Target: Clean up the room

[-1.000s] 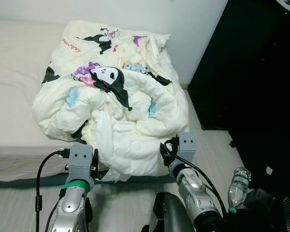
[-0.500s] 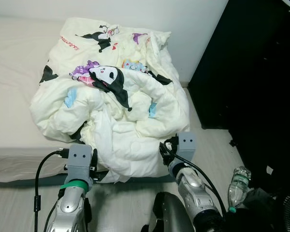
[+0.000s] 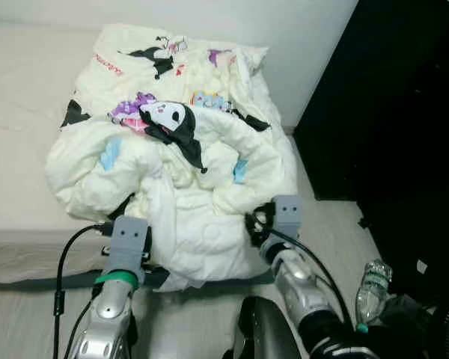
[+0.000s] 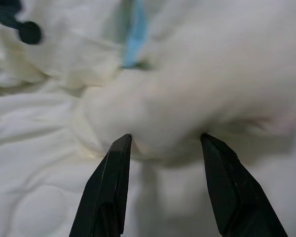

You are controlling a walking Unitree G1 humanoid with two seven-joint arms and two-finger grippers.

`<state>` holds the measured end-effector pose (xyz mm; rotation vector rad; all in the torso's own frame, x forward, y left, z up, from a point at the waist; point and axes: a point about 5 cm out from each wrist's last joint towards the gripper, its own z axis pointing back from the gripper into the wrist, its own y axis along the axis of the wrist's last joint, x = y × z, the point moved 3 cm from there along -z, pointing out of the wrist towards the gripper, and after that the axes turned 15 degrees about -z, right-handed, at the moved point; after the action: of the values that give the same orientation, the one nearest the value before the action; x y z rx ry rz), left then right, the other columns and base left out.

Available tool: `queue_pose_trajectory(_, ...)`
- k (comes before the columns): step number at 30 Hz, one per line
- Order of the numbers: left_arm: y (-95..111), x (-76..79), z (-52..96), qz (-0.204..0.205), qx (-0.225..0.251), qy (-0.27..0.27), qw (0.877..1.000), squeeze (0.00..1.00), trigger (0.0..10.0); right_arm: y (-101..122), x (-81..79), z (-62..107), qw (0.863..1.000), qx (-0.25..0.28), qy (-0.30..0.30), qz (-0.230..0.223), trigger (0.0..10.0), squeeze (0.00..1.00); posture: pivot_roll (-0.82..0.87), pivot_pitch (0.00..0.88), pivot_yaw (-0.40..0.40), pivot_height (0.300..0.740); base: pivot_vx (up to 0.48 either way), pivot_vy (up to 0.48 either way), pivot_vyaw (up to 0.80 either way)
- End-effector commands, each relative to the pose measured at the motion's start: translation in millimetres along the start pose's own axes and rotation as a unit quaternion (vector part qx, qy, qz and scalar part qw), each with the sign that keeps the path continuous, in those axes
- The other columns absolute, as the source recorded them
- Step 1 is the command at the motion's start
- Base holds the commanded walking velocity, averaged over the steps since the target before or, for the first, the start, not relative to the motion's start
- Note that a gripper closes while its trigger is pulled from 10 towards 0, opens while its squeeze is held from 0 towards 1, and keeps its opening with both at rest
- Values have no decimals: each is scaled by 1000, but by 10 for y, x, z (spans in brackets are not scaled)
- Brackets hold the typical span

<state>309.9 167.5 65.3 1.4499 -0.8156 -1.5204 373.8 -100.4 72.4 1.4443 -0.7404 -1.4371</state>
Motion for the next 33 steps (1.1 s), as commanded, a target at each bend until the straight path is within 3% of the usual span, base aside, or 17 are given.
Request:
queue_pose_trajectory(1, -75, 42, 32, 3, -17, -6, 1000, 0, 10000, -124, 47, 48, 1000, -17, -8, -8, 10000, 0, 37, 83, -79, 578, 0, 0, 0)
queue_pose_trajectory(33, -82, 54, 4, 3, -18, -4, 1000, 0, 10000, -127, 47, 56, 1000, -14, -7, -8, 10000, 0, 37, 83, -79, 578, 0, 0, 0)
